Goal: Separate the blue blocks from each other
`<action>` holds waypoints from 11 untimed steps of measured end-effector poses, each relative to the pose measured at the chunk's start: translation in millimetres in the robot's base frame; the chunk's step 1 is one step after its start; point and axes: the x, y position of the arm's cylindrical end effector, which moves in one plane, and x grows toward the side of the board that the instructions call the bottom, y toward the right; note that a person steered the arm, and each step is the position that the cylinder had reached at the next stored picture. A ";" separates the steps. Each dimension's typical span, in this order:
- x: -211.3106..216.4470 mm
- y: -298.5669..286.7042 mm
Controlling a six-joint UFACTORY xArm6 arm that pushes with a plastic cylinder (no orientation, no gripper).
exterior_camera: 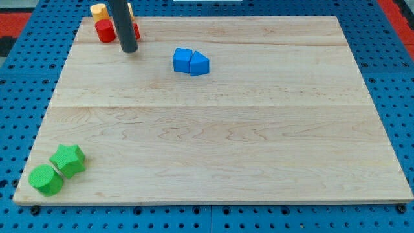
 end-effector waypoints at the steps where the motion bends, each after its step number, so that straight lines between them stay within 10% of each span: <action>1: 28.6 22.5; 8: -15.0 230.8; 9: 49.0 227.0; 11: 2.1 166.6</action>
